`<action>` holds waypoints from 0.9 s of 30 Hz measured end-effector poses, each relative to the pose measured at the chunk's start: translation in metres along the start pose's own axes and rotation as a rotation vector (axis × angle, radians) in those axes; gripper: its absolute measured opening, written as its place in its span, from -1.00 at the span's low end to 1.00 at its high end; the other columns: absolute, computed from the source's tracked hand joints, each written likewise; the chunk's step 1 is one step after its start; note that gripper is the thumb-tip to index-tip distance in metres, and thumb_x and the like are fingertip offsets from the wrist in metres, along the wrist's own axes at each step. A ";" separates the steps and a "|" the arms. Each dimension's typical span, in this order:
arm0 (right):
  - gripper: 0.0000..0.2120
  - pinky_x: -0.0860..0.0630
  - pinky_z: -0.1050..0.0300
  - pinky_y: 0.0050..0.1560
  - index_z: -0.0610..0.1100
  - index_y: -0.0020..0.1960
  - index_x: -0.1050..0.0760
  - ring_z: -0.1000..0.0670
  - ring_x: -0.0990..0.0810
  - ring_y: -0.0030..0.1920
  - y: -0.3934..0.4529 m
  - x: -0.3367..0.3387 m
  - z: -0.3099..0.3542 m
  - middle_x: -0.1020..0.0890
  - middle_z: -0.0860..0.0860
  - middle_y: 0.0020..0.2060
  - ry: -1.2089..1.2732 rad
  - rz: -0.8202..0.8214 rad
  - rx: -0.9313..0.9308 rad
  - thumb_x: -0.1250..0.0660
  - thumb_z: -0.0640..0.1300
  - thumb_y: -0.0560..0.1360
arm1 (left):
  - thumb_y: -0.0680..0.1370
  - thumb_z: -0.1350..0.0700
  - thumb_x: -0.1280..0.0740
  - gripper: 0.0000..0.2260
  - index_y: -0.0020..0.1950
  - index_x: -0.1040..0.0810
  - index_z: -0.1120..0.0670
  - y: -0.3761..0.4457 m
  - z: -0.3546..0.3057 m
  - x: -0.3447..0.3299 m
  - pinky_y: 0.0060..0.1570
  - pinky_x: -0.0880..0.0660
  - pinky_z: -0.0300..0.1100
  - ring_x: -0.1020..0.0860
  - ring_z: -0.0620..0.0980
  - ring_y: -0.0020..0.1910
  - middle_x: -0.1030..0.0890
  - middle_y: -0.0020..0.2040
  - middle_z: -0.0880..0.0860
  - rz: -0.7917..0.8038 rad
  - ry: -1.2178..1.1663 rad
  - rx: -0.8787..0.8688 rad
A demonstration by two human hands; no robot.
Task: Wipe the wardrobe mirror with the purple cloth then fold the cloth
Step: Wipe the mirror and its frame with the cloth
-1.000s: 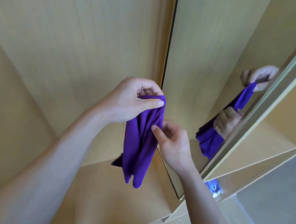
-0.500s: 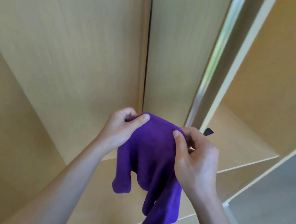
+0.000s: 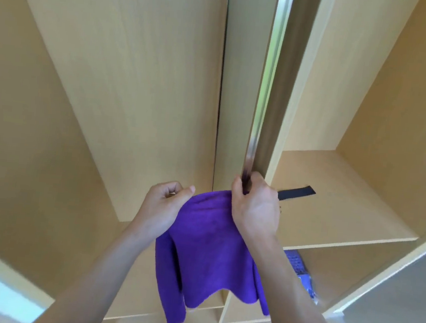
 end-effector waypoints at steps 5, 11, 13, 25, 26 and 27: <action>-0.75 -0.40 0.04 -0.26 -0.06 -0.16 -0.37 -0.18 -0.48 -0.28 -0.001 0.000 0.001 -0.52 -0.03 -0.36 -0.036 0.005 0.020 -0.21 0.06 0.62 | 0.60 -0.01 -0.38 -0.58 -0.39 -0.32 0.03 -0.029 0.005 -0.004 -0.44 -0.20 -0.27 -0.25 -0.03 -0.41 -0.27 -0.40 0.01 0.008 0.041 0.042; -0.77 -0.40 0.05 -0.24 -0.07 -0.11 -0.37 -0.14 -0.45 -0.27 -0.019 0.009 0.005 -0.49 -0.02 -0.33 -0.070 0.018 0.030 -0.19 0.05 0.64 | 0.59 -0.01 -0.38 -0.58 -0.40 -0.30 0.03 -0.054 0.001 0.000 -0.49 -0.21 -0.34 -0.24 -0.09 -0.46 -0.26 -0.44 -0.05 -0.004 0.041 0.036; -0.78 -0.41 0.06 -0.23 -0.08 -0.09 -0.39 -0.14 -0.46 -0.28 -0.028 0.016 0.005 -0.47 -0.01 -0.34 -0.073 0.036 0.024 -0.19 0.04 0.64 | 0.58 -0.02 -0.38 -0.58 -0.40 -0.31 0.02 -0.068 0.000 0.000 -0.47 -0.21 -0.36 -0.24 -0.07 -0.44 -0.26 -0.44 -0.06 -0.006 0.037 0.046; -0.78 -0.47 0.04 -0.22 -0.07 -0.07 -0.43 -0.17 -0.51 -0.28 -0.088 0.056 -0.008 -0.57 -0.05 -0.30 -0.062 0.063 0.040 -0.20 0.06 0.62 | 0.59 -0.05 -0.37 -0.55 -0.43 -0.29 0.00 -0.147 -0.010 -0.008 -0.48 -0.25 -0.39 -0.28 -0.14 -0.49 -0.28 -0.46 -0.10 -0.006 -0.024 0.079; -0.79 -0.44 0.06 -0.24 -0.05 -0.09 -0.41 -0.17 -0.52 -0.28 -0.094 0.059 -0.010 -0.55 -0.03 -0.32 -0.063 0.058 0.049 -0.21 0.06 0.61 | 0.59 -0.04 -0.36 -0.55 -0.44 -0.30 0.00 -0.152 -0.006 -0.011 -0.46 -0.26 -0.36 -0.30 -0.13 -0.48 -0.29 -0.46 -0.09 -0.002 -0.061 0.115; -0.81 -0.42 0.07 -0.25 -0.03 -0.10 -0.39 -0.17 -0.54 -0.28 -0.099 0.064 -0.011 -0.53 -0.02 -0.33 -0.064 0.057 0.056 -0.21 0.06 0.61 | 0.59 -0.03 -0.36 -0.55 -0.45 -0.31 0.00 -0.157 -0.003 -0.014 -0.46 -0.26 -0.33 -0.31 -0.12 -0.48 -0.29 -0.45 -0.08 0.004 -0.096 0.145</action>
Point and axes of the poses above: each hand's wrist, its own y-axis towards the middle knuckle, its own x-axis out of the back of the hand, z = x × y, the point moved 10 cm from there along y, towards the middle knuckle
